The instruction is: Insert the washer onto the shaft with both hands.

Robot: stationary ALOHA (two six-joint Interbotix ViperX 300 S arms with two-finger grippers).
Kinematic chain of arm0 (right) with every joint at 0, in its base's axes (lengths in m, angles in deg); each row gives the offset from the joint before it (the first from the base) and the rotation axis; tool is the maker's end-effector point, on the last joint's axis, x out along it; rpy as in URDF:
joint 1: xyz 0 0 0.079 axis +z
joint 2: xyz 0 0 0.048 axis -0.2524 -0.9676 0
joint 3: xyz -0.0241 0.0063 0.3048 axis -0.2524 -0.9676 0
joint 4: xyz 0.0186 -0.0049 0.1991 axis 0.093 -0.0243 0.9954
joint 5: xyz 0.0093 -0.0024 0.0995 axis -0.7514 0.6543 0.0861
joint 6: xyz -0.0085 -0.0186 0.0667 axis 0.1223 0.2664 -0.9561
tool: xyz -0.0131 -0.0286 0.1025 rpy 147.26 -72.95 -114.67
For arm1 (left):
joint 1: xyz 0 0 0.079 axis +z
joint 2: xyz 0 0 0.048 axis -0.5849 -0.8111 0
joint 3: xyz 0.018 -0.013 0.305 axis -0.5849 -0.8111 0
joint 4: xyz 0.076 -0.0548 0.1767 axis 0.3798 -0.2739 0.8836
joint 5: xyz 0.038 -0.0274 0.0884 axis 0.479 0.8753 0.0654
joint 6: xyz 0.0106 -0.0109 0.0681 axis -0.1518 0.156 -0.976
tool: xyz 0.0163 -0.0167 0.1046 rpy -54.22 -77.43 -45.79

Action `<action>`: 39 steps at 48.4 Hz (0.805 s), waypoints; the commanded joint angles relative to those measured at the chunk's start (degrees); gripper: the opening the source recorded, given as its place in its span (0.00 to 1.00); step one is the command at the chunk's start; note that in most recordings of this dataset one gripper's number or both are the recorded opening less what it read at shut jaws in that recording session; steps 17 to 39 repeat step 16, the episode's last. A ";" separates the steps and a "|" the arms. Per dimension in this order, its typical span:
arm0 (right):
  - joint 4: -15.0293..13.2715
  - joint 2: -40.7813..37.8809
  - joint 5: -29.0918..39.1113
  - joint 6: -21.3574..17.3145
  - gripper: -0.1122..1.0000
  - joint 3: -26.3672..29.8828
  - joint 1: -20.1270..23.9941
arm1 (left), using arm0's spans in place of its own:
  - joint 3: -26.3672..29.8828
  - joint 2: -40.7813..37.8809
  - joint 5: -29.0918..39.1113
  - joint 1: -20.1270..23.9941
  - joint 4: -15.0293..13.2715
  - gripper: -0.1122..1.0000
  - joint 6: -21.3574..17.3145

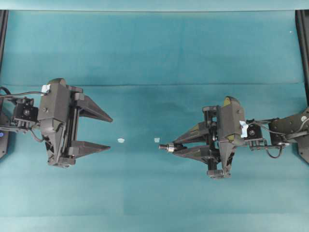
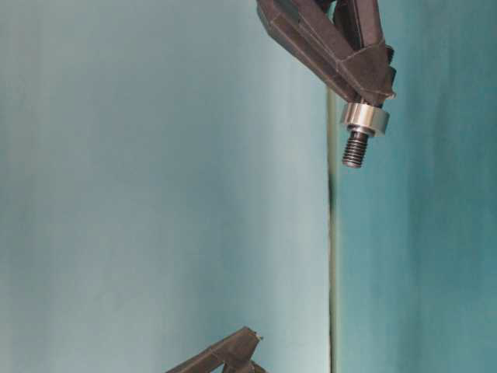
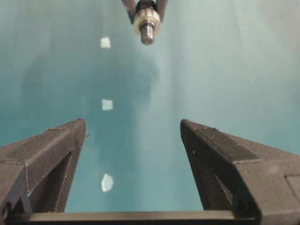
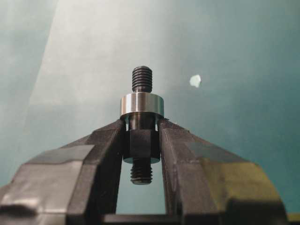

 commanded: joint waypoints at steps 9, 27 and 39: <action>0.00 0.62 -0.79 -0.44 0.09 0.53 0.00 | 0.97 0.26 -0.70 -0.09 0.18 0.89 -0.26; 0.00 0.62 -0.79 -0.44 0.09 0.53 0.00 | 1.05 0.35 -0.70 -0.09 0.00 0.89 -0.26; 0.00 0.62 -0.79 -0.44 0.09 0.53 0.00 | 1.05 0.35 -0.70 -0.09 0.00 0.89 -0.26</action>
